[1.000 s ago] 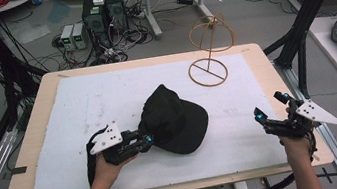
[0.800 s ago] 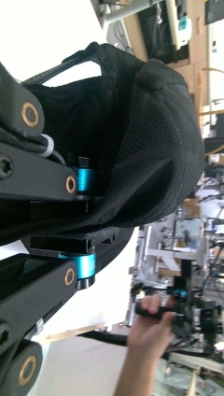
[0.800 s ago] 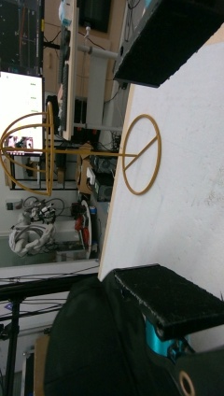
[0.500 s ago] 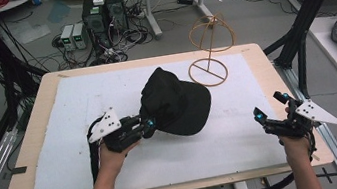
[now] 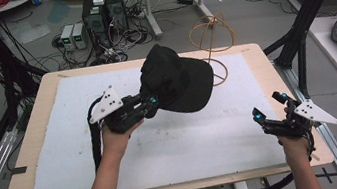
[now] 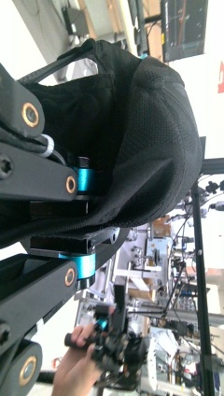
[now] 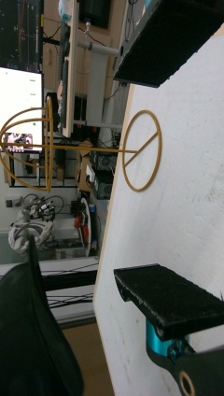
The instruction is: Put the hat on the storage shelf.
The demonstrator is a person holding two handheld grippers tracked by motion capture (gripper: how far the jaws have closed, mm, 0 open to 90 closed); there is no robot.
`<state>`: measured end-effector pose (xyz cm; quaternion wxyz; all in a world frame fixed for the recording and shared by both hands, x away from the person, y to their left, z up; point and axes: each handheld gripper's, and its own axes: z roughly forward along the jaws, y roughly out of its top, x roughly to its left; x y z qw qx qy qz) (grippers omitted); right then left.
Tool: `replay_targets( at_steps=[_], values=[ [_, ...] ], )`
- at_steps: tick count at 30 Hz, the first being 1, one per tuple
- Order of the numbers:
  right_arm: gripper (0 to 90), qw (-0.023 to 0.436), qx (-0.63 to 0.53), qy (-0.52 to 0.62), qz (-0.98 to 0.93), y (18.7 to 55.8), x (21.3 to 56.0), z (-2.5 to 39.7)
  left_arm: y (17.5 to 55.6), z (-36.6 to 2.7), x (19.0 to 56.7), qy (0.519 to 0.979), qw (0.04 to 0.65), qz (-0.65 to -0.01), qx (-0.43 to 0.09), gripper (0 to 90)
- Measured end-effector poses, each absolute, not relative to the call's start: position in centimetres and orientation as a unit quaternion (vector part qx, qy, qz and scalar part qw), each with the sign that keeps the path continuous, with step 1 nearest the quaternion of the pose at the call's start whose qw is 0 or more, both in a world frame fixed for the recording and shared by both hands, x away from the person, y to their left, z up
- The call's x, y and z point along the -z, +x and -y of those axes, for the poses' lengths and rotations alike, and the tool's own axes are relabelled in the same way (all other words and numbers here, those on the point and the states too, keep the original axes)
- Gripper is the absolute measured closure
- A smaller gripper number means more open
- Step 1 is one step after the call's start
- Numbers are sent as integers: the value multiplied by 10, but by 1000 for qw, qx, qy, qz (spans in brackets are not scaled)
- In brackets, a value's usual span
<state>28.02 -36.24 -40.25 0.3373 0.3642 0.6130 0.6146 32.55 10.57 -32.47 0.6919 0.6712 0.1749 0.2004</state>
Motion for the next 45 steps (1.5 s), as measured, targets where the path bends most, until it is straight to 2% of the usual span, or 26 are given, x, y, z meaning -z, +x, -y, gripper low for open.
replay_targets(
  at_steps=[14,29,45],
  values=[
    [55,338,-619,368,-606,280,403,367,355,-82,285,654,700,-173,-227,852],
    [55,330,-617,367,-613,283,407,362,386,-43,248,661,681,-183,-257,851],
    [55,330,-618,364,-613,284,407,363,428,-4,239,652,674,-222,-268,852]
  ],
)
